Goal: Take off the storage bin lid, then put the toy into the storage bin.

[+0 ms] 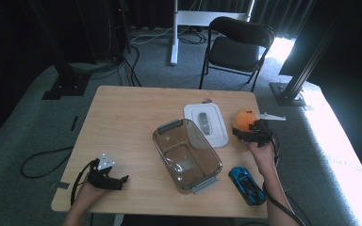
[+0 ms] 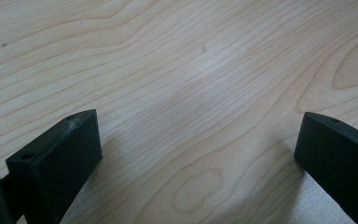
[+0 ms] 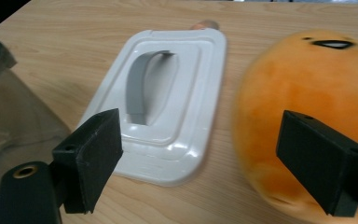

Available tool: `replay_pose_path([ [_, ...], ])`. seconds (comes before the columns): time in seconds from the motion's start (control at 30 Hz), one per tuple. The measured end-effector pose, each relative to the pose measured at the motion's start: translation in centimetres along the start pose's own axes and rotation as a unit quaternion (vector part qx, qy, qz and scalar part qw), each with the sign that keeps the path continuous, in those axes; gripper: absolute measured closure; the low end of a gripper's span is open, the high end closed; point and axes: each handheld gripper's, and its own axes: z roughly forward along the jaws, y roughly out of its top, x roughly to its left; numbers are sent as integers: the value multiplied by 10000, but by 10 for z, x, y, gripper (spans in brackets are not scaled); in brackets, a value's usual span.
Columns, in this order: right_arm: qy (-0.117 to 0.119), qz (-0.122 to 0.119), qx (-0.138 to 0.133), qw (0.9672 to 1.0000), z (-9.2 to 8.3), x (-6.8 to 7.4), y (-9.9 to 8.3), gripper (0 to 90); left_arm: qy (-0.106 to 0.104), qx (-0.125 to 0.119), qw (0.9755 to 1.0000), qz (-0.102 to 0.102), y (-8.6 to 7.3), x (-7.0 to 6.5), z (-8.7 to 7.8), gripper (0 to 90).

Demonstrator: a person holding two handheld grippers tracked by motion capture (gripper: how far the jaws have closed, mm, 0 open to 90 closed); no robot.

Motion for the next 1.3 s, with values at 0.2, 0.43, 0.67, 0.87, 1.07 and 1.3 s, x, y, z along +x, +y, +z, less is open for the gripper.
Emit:
replay_pose_path([
  [0.2,-188,169,-52,9997,-11,-15,-1,138,0,0,10000,-1,0,0,0,10],
  [0.43,-405,366,-59,9985,-15,-31,2,138,1,0,10000,0,0,0,0,10],
  [0.67,-469,514,17,9976,-13,-42,1,139,1,2,10000,2,0,0,0,10],
  [0.87,-517,570,83,9970,-11,-48,0,139,0,-1,10000,0,0,0,0,10],
  [1.07,-574,633,74,9963,-9,-53,2,139,0,0,10000,0,0,0,0,10],
  [1.3,-593,654,144,9960,-4,-57,6,139,0,1,10000,2,0,0,0,10],
])
